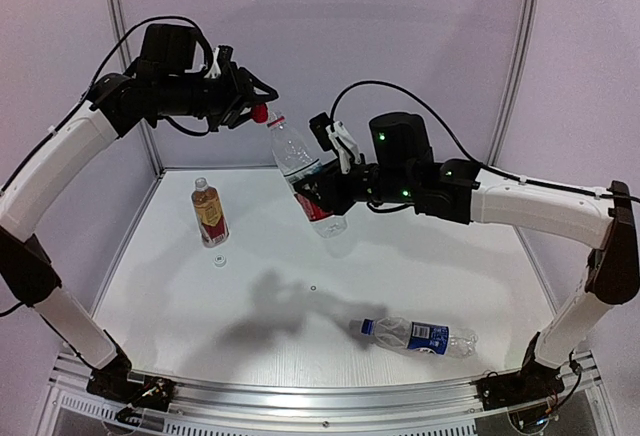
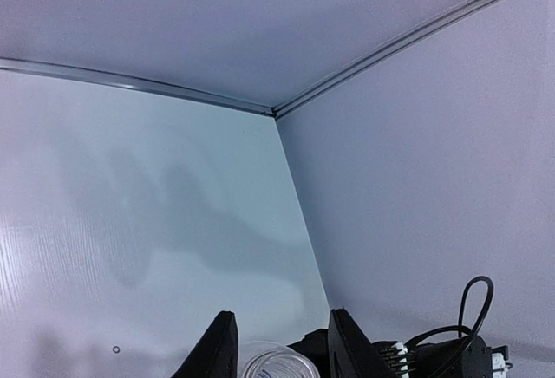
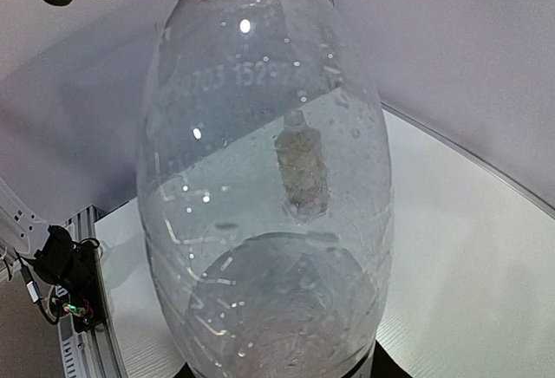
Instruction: Unscrew the bottle caps
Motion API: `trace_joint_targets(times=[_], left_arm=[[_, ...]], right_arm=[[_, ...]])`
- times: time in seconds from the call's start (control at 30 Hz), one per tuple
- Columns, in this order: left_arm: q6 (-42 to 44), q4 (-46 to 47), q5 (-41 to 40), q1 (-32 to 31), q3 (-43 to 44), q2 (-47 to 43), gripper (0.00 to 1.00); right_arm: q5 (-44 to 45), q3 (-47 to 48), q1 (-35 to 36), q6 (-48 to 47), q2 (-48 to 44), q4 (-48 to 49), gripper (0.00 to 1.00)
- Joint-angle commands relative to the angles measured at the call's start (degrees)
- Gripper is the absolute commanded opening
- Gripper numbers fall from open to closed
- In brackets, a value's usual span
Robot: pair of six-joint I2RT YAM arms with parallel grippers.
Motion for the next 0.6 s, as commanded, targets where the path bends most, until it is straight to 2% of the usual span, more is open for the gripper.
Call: trace_joint_targets(times=[0.0, 0.23, 0.37, 0.47, 0.57], left_arm=[[-1.5, -2.3, -0.1, 0.7, 0.3, -1.6, 0.35], [-0.4, -1.9, 0.3, 0.7, -3.0, -1.9, 0.35], [2.1, 0.6, -0.3, 0.7, -8.7, -3.4, 0.35], [5.8, 4.3, 1.6, 0.8, -14.2, -5.5, 0.41], [9.8, 4.6, 1.9, 1.0, -17.0, -8.0, 0.51]], right_arm=[[1.3, -1.1, -0.1, 0.6, -1.7, -0.8, 0.38], [1.4, -1.9, -0.2, 0.6, -1.7, -0.7, 0.38], [2.0, -3.3, -0.1, 1.0, -2.0, -0.3, 0.38], [2.3, -4.9, -0.2, 1.4, -2.5, 0.3, 0.38], [2.3, -6.2, -0.2, 1.7, -2.9, 0.4, 0.38]])
